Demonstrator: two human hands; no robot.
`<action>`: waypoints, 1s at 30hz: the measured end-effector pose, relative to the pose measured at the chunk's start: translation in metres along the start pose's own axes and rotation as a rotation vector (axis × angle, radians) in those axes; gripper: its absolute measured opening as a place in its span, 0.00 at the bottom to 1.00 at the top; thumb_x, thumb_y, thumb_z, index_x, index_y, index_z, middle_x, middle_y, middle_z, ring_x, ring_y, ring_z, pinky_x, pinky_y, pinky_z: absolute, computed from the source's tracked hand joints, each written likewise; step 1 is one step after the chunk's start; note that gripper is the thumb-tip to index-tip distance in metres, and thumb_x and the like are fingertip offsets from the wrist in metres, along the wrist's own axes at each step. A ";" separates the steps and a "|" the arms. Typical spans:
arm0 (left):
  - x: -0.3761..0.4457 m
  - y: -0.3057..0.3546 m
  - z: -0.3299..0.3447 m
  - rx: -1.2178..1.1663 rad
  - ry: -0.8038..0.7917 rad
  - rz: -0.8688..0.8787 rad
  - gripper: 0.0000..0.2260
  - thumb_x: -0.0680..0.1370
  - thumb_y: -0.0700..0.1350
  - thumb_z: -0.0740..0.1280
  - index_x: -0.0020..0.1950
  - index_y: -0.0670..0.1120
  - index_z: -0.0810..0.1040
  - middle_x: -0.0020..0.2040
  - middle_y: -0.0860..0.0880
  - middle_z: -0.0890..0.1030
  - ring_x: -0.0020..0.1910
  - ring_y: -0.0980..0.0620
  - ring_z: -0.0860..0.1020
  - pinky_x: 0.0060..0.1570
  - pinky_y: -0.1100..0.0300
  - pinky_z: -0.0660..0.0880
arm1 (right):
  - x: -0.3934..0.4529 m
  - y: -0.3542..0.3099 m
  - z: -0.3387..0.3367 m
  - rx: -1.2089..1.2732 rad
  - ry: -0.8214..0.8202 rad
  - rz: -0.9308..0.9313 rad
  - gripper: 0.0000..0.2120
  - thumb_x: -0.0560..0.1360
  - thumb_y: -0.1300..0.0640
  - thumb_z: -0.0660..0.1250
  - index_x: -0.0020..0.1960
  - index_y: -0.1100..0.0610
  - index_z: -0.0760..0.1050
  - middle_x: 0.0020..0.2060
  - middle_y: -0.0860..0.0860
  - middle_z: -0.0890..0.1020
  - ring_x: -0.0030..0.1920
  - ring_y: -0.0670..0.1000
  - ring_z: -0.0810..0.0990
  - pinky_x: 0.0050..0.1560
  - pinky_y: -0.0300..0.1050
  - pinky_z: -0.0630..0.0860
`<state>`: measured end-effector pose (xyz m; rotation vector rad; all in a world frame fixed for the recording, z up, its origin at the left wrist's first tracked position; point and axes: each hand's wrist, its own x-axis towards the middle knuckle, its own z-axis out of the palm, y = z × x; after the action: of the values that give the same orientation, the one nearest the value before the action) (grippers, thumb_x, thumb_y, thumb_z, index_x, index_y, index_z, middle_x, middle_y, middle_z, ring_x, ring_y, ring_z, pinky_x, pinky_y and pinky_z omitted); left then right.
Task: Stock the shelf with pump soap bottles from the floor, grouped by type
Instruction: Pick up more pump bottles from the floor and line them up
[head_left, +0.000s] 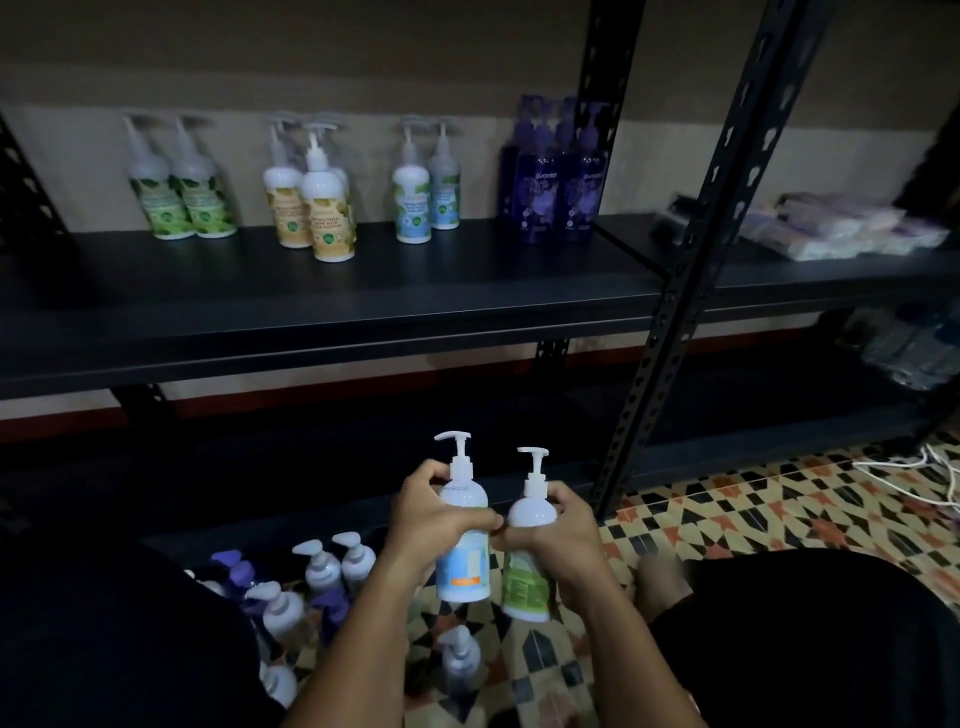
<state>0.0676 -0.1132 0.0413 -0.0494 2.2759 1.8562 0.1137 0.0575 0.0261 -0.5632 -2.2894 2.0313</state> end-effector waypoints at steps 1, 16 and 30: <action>0.000 -0.002 0.000 -0.012 -0.011 0.025 0.20 0.64 0.37 0.84 0.50 0.45 0.79 0.41 0.48 0.84 0.35 0.53 0.84 0.35 0.56 0.83 | -0.001 0.000 -0.001 0.010 0.029 -0.005 0.29 0.52 0.64 0.85 0.50 0.57 0.78 0.44 0.60 0.83 0.42 0.57 0.83 0.43 0.63 0.84; -0.005 -0.019 0.006 -0.021 0.020 0.046 0.19 0.74 0.46 0.78 0.59 0.58 0.74 0.47 0.50 0.83 0.45 0.51 0.83 0.46 0.48 0.82 | -0.002 0.003 0.014 0.088 -0.055 -0.089 0.21 0.71 0.58 0.74 0.59 0.39 0.77 0.49 0.57 0.82 0.45 0.55 0.82 0.46 0.54 0.81; 0.002 -0.024 -0.002 -0.172 0.006 0.065 0.16 0.80 0.42 0.73 0.65 0.53 0.78 0.51 0.51 0.87 0.51 0.49 0.86 0.54 0.43 0.84 | 0.002 0.011 0.008 0.173 0.078 -0.109 0.26 0.66 0.64 0.82 0.58 0.48 0.79 0.51 0.51 0.85 0.46 0.50 0.86 0.42 0.47 0.84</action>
<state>0.0690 -0.1200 0.0183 -0.0072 2.1399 2.0832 0.1122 0.0519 0.0137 -0.4860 -2.0293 2.0892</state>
